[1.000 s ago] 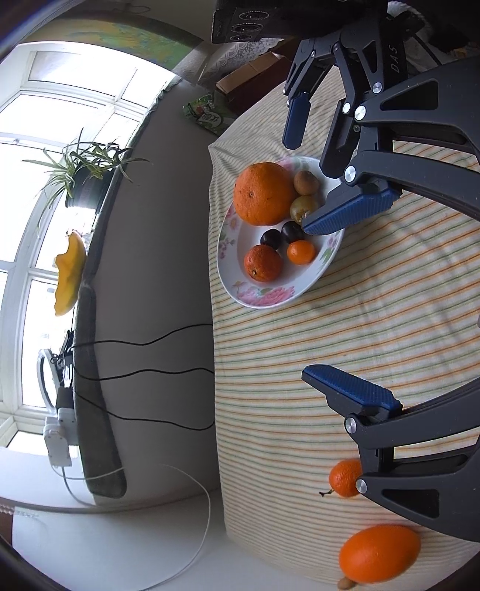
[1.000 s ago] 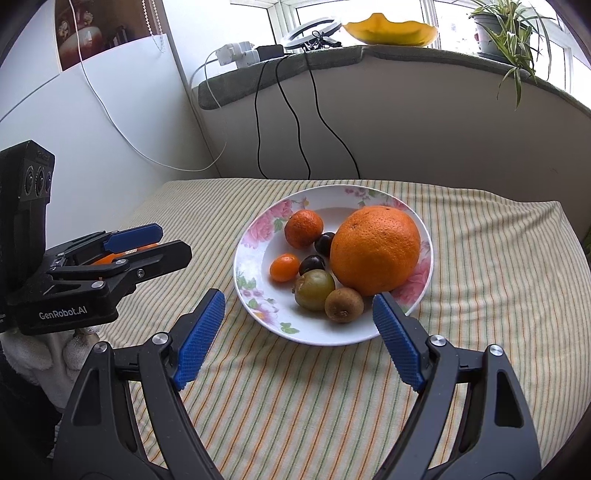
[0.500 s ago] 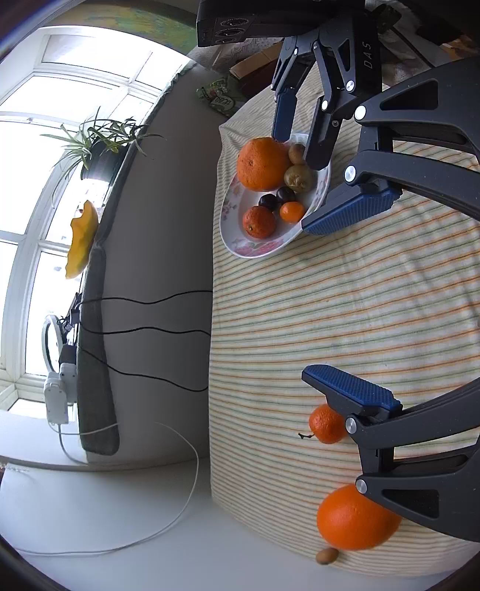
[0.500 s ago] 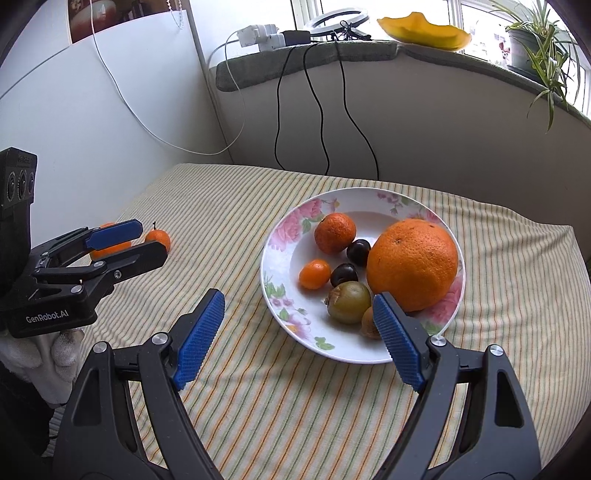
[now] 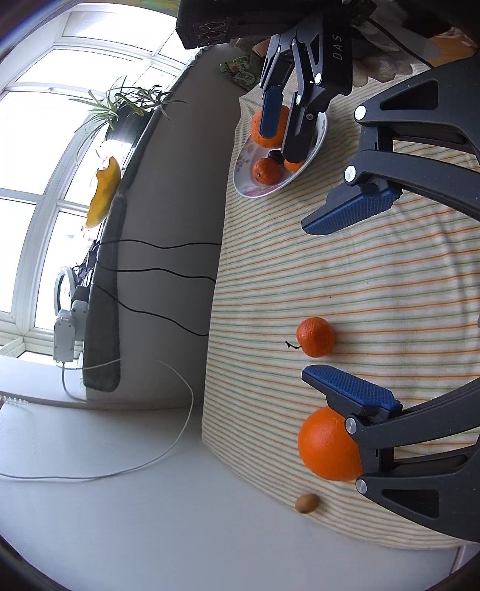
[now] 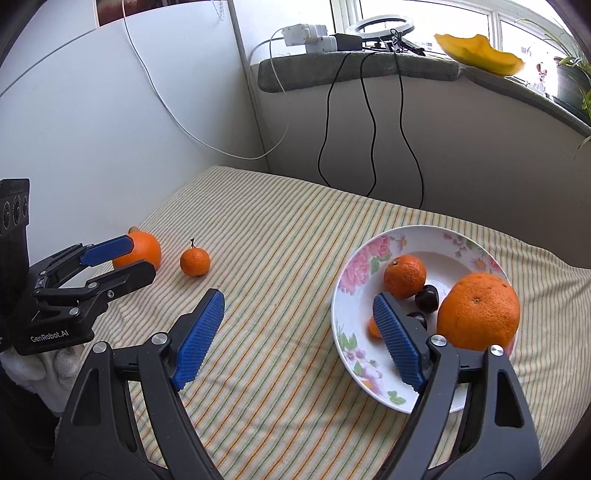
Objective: Organize fruits
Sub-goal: 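Withdraw both tools and move them toward the large orange, then close both tools on opposite sides of the large orange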
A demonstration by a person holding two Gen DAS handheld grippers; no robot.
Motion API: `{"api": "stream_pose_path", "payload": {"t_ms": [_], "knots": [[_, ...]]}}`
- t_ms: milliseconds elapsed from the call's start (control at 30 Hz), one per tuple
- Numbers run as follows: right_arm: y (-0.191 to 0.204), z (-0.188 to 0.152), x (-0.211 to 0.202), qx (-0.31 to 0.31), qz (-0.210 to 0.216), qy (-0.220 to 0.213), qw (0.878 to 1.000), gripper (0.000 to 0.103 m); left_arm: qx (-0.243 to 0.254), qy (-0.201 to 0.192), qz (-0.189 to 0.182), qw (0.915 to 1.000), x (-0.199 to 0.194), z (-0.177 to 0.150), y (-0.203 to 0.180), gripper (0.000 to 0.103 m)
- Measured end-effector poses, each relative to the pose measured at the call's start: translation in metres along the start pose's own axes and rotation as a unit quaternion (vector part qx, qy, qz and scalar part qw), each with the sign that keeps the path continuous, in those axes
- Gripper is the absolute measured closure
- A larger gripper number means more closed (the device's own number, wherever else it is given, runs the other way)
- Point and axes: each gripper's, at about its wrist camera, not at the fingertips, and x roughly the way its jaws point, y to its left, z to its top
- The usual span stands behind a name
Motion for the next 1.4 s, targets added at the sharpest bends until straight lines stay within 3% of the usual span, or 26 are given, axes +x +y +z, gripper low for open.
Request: {"api": "stream_pose_path", "payload": {"t_ms": [400, 733, 833, 1400], "knots": [[0.041, 0.019, 0.033, -0.019, 0.062, 0.017, 0.998, 0.018, -0.066, -0.001, 0.043, 0.9969, -0.018, -0.029, 0.059, 0.030], [0.084, 0.035, 0.065, -0.038, 0.114, 0.044, 0.992, 0.018, -0.088, 0.010, 0.055, 0.9945, -0.014, -0.039, 0.086, 0.030], [0.096, 0.038, 0.075, -0.043, 0.131, 0.055, 0.989, 0.018, -0.085, 0.018, 0.058, 0.9945, -0.008, -0.041, 0.090, 0.025], [0.144, 0.043, 0.136, -0.034, 0.203, 0.129, 0.970, 0.018, -0.116, 0.028, 0.026, 0.9926, 0.009, -0.048, 0.113, 0.024]]}}
